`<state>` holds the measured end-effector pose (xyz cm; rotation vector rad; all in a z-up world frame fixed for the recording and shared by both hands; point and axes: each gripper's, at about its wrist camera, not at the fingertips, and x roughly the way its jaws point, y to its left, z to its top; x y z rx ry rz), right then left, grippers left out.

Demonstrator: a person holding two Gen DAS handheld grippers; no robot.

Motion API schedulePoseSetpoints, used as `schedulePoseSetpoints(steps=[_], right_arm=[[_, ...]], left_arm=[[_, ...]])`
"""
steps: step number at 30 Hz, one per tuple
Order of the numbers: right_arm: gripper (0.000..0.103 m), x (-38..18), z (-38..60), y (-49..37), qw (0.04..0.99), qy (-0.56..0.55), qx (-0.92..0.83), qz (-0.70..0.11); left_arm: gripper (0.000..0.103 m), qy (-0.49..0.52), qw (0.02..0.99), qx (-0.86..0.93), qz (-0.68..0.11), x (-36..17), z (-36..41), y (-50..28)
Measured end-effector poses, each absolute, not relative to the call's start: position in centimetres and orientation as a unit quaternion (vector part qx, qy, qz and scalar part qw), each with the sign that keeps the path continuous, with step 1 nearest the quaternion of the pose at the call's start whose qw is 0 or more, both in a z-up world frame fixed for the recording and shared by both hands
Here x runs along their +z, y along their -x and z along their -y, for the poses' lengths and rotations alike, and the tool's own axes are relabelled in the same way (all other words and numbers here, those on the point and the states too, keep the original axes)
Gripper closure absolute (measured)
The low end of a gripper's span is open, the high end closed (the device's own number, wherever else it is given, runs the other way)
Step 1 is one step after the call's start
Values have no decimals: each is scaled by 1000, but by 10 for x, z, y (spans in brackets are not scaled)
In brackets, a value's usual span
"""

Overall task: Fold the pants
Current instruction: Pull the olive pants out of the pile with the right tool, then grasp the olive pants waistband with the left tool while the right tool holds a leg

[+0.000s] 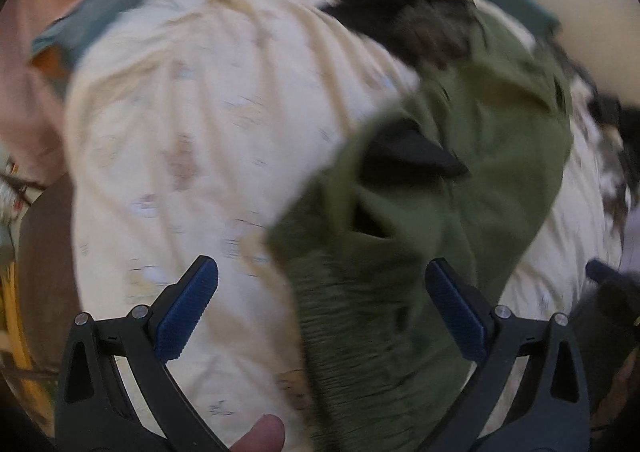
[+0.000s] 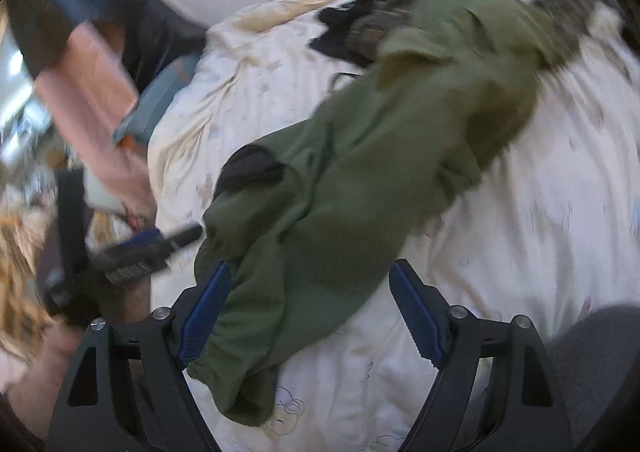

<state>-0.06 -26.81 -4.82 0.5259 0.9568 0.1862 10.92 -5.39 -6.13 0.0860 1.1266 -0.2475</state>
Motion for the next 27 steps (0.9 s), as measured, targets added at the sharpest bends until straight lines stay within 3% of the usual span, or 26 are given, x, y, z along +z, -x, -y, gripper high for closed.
schedulePoseSetpoints(steps=[4,7,9,12,22,27], right_arm=[[20,-44,286,2,856,-286,74,-424],[19,-50,291,0,848,-306,76,-427],[19,-50,294,-1,845,-315,78,-425],[19,-50,297,-2,844,-321,77,-422],[19,-51,297,-1,846,-314,73,-424],[19,-49,295,0,850,-296,74,-429]], left_arm=[[1,-70,816,-130,-559,-85,86,-116],[19,-90,807,-125,-570,-100,99,-119],[65,-100,800,-119,-579,-107,102,-120],[92,-105,798,-118,-582,-108,99,-119],[97,-37,853,-74,-516,-28,16,-103],[97,-13,860,-14,-511,-19,-51,-89]])
